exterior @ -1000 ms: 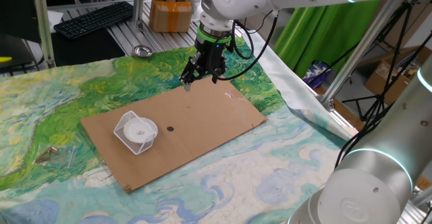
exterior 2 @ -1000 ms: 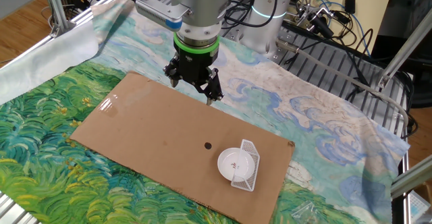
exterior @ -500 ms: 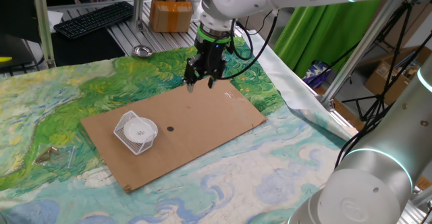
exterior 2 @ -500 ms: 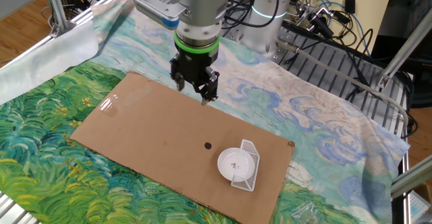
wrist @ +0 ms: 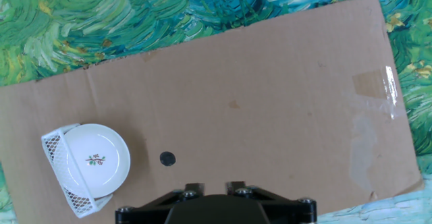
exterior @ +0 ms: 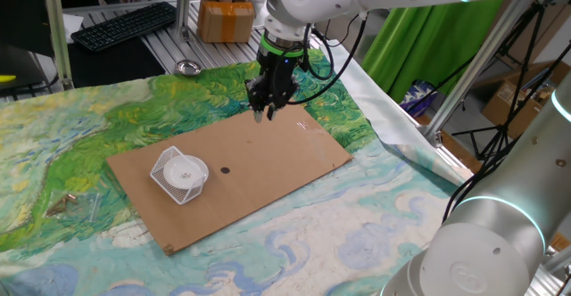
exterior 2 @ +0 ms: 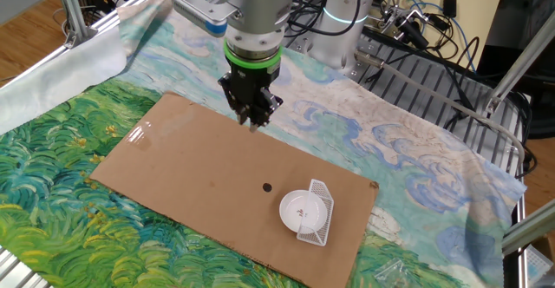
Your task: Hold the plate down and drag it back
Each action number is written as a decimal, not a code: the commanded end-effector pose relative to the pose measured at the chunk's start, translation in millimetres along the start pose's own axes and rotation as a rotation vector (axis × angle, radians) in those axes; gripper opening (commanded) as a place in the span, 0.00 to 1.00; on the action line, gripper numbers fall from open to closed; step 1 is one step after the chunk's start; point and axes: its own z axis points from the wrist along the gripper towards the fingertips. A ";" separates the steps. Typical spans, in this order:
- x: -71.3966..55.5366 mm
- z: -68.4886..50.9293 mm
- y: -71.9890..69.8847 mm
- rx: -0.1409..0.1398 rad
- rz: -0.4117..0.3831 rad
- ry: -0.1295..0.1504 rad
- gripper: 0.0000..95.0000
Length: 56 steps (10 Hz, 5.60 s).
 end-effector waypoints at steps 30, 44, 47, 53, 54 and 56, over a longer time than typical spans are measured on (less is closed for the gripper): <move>3.7 70.9 68.1 -0.007 0.190 0.005 0.00; 7.0 98.3 78.3 -0.012 0.208 0.002 0.00; 6.7 107.5 77.8 -0.011 0.206 0.001 0.00; 6.8 107.1 77.8 -0.045 0.204 0.023 0.00; 6.8 107.1 77.8 -0.045 0.189 0.026 0.00; 6.8 107.1 77.8 -0.047 0.166 0.031 0.00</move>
